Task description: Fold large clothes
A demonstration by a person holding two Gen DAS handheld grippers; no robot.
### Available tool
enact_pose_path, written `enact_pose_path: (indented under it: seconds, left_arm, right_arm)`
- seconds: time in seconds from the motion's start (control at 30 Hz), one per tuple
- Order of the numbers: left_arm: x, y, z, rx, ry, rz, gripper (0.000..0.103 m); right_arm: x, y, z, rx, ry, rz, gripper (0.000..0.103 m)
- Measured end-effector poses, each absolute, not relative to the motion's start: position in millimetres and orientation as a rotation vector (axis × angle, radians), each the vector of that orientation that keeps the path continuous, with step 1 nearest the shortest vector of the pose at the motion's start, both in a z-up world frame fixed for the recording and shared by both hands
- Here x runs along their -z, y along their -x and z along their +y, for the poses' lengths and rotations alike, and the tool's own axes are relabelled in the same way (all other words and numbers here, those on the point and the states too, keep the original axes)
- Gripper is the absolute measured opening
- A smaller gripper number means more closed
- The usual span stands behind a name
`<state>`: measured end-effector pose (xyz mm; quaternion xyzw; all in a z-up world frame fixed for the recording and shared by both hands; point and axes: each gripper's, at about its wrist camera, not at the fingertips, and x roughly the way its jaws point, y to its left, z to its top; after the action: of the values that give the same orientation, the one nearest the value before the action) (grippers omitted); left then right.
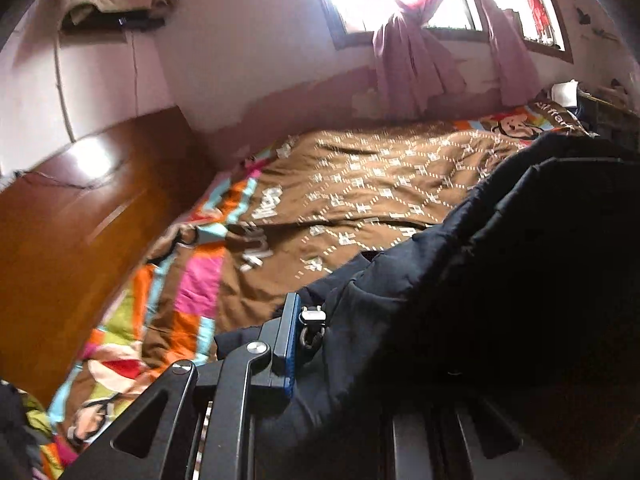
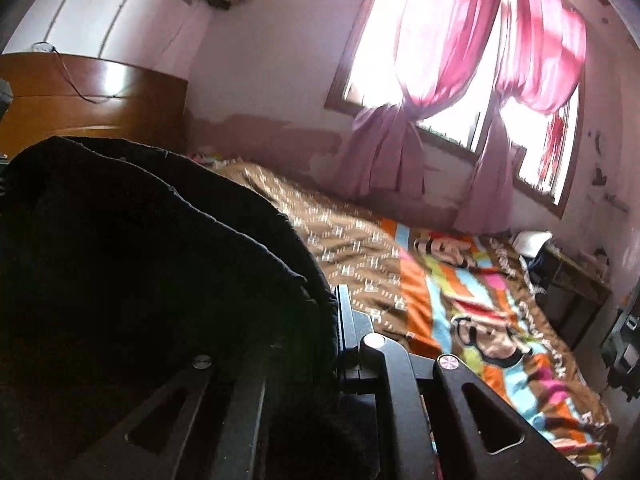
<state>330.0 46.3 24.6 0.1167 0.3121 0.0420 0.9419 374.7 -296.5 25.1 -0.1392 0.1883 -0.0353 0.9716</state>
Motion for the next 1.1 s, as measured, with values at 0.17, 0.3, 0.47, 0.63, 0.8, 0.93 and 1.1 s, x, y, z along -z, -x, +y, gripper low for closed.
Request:
enact_pose_path:
  seconds: [0.17,0.3,0.47,0.63,0.8,0.93,1.1]
  left_arm:
    - [-3,-352,51,-0.049,-0.147,0.716,0.017]
    - [2,-355,50,-0.028,-0.162,0.728,0.019]
    - [-4,-356,46,-0.006,-0.214,0.732,0.023]
    - [-30,-338,42,0.012,-0.254,0.645,0.098]
    - [-61,-310,30,0.006,-0.357,0.495,0.103]
    - [-62,-289,21,0.058,-0.361,0.473,0.103]
    - [-30,-263,17,0.198,-0.286,0.537,0.103]
  right_arm:
    - [0,-397,-305,0.048,0.218,0.48,0.013]
    - [12,-402,-320,0.059,0.168,0.525,0.047]
    - [7,-383,-333,0.067,0.111,0.522,0.06]
    - [-1,-376,-334,0.055,0.135,0.51,0.073]
    - [-14,-363,-334,0.075,0.152,0.475,0.076]
    - [-28,-342,-333,0.07,0.122,0.435,0.082]
    - [-18,-320,-320,-0.111,0.073,0.486,0.087]
